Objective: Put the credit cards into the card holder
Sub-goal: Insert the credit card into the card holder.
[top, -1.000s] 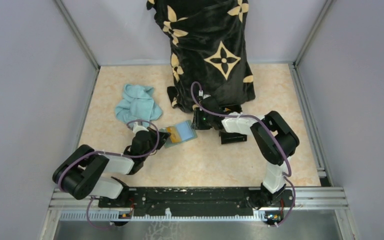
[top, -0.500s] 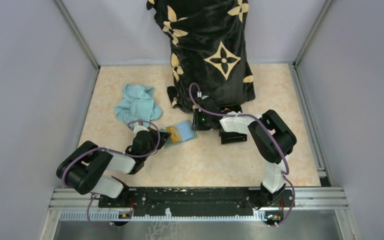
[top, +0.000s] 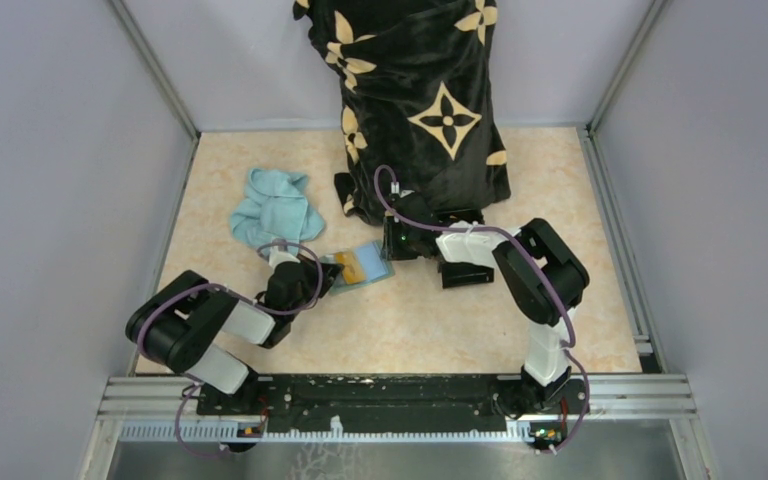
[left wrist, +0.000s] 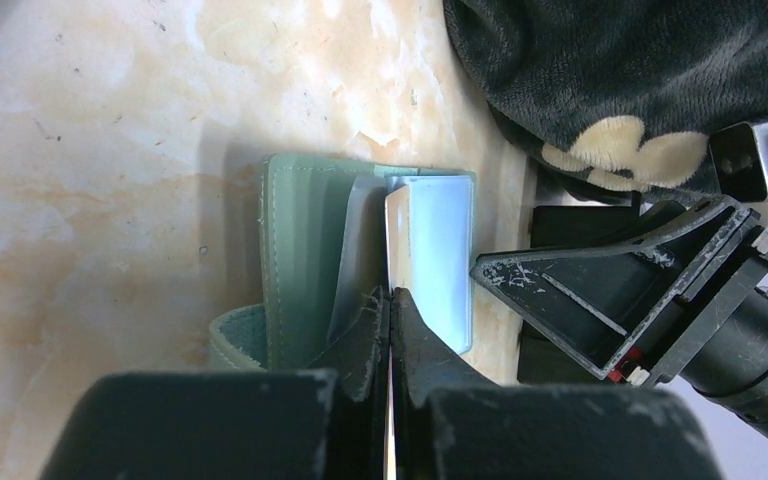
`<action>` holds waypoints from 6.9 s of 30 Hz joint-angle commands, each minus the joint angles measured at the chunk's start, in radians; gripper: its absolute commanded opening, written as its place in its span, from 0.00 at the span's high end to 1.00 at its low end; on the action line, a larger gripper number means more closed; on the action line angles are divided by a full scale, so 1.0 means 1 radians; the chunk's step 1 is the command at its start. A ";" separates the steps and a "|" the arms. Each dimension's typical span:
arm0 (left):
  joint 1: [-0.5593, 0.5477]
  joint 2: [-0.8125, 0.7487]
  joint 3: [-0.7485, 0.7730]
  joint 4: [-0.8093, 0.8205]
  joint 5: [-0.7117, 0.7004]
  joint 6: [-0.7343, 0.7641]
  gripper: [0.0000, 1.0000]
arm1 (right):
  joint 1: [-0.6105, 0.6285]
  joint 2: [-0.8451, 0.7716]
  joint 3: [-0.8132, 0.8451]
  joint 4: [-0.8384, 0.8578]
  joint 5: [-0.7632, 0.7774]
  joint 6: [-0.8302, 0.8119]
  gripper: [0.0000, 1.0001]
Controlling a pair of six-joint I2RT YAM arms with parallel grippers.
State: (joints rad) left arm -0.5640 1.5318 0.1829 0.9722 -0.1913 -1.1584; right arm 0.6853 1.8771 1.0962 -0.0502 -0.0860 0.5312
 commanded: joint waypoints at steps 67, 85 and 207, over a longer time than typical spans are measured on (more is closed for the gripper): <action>-0.094 0.099 0.467 -0.790 0.043 0.214 0.54 | 0.045 0.034 0.072 -0.080 0.026 -0.021 0.70; -0.094 0.095 0.623 -1.110 -0.019 0.308 0.45 | 0.045 0.009 0.047 -0.062 0.019 -0.021 0.70; -0.239 0.208 0.663 -1.069 -0.048 0.204 1.00 | 0.122 -0.046 -0.022 -0.083 0.216 -0.046 0.72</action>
State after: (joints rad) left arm -0.7528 1.6760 0.8314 -0.0319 -0.3130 -0.9016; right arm 0.7746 1.8095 1.0443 -0.1246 0.1452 0.4728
